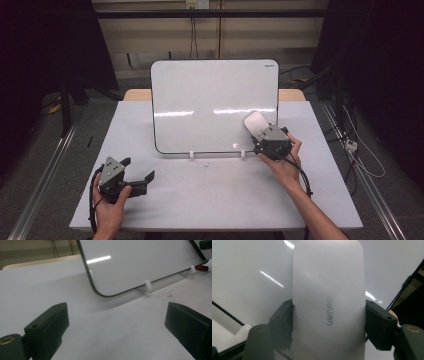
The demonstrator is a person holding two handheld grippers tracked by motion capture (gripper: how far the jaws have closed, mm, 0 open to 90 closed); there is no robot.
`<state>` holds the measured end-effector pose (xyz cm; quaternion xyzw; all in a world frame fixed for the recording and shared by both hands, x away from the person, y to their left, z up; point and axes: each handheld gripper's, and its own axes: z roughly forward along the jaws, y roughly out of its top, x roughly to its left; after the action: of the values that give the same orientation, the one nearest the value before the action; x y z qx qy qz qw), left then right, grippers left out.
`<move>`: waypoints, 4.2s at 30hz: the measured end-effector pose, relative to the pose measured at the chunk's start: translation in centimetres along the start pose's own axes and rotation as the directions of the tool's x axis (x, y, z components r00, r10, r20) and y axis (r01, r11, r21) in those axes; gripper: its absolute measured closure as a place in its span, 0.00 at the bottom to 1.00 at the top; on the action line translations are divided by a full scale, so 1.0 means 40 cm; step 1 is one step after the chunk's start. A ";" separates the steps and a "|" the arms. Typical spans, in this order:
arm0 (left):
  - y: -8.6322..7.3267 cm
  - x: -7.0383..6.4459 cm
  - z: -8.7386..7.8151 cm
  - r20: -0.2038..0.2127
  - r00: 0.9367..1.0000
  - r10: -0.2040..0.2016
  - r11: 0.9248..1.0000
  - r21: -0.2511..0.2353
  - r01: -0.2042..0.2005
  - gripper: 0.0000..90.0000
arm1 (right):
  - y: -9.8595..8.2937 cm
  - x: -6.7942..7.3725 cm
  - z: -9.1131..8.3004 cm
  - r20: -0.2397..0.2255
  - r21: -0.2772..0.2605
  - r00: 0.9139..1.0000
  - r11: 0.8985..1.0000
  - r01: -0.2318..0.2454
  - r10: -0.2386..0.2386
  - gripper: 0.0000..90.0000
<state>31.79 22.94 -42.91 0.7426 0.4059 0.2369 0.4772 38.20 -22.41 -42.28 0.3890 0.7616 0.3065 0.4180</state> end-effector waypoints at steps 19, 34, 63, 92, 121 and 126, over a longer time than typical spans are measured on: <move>-0.001 -0.007 0.008 -0.001 1.000 -0.008 1.000 0.012 0.008 0.06 | -0.009 -0.024 0.005 -0.082 0.001 0.990 0.994 -0.112 0.111 0.17; -0.003 -0.003 0.003 0.004 1.000 -0.004 1.000 0.006 0.004 0.06 | -0.003 -0.031 0.003 -0.118 -0.018 0.980 0.986 -0.165 0.162 0.06; -0.005 0.009 0.008 0.009 1.000 -0.016 1.000 0.010 0.016 0.06 | -0.005 -0.053 -0.048 -0.186 -0.047 0.948 0.961 -0.271 0.258 0.06; 0.006 0.003 0.008 -0.020 0.999 -0.033 0.999 -0.028 0.032 0.06 | -0.103 -0.076 -0.167 -0.113 -0.074 0.936 0.937 -0.342 0.333 0.07; 0.002 -0.004 0.002 -0.026 1.000 -0.017 1.000 -0.008 0.017 0.06 | -0.248 -0.069 -0.234 -0.101 -0.029 0.914 0.917 -0.397 0.392 0.07; 0.001 -0.003 0.004 -0.028 0.999 -0.028 1.000 0.003 0.028 0.06 | -0.261 -0.074 -0.231 -0.090 -0.031 0.913 0.915 -0.401 0.397 0.07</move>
<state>31.83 22.76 -42.95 0.7343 0.4235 0.2398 0.4733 27.64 -31.55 -45.08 0.5133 0.6749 0.4194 0.3244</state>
